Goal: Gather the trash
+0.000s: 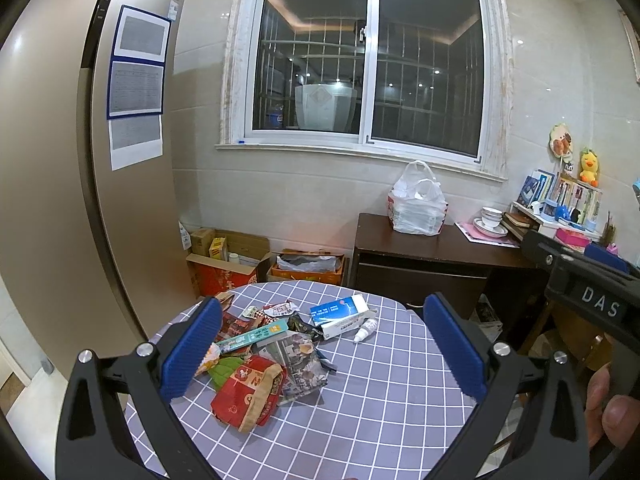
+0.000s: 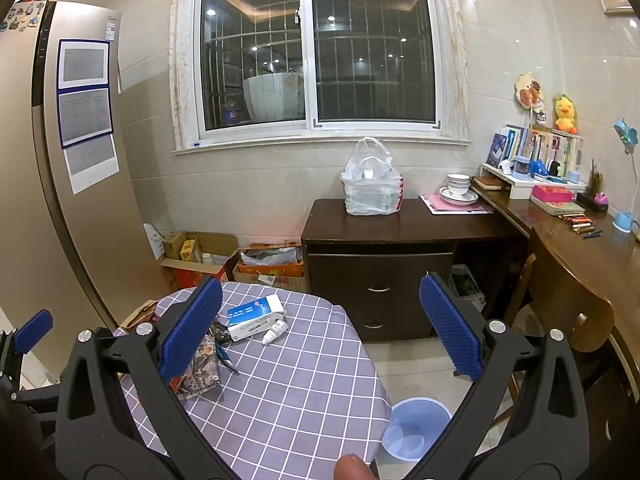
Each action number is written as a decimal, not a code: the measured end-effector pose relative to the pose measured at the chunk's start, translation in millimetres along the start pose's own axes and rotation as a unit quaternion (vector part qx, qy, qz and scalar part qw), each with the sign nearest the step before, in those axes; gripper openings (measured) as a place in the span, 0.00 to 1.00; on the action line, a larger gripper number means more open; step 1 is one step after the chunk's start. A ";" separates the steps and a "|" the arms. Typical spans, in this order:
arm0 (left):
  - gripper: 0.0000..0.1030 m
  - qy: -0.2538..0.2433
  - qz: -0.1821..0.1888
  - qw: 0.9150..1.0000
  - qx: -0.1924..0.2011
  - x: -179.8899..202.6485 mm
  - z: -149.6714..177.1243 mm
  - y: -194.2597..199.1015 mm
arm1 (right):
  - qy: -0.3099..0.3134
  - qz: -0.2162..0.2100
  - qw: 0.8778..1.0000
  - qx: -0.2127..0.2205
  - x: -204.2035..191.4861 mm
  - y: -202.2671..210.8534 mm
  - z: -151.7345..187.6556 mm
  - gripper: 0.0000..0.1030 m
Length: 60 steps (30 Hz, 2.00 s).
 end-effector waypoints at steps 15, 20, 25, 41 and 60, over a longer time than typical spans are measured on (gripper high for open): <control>0.96 0.005 -0.006 1.000 -0.005 -4.2 0.2 -3.8 | 0.002 -0.004 1.000 -0.006 -0.9 -6.3 4.8 0.94; 0.96 0.010 -0.014 1.000 -0.012 -13.1 6.5 -9.8 | 0.006 -0.006 1.000 -0.016 -4.4 -18.0 8.2 0.94; 0.96 0.020 -0.025 0.999 -0.034 -31.6 25.0 -22.8 | 0.012 -0.006 0.999 -0.042 -8.9 -38.6 19.6 0.94; 0.96 0.003 -0.071 0.988 -0.140 -97.8 115.6 -89.4 | 0.054 -0.032 0.980 -0.188 -42.6 -141.2 111.4 0.94; 0.48 -0.040 -0.058 0.974 -0.215 -98.5 155.1 -158.5 | 0.056 -0.220 0.926 -0.303 -144.9 -226.1 184.0 0.90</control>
Point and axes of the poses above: each gripper's, at about its wrist camera, not at the fingertips, and y roughly against the way its jaws point, x to its right, z to its underside, the point moved 5 cm from there along -y, roughly the way its jaws point, and after that the axes turned 2 degrees about y, right-handed, at the moved point
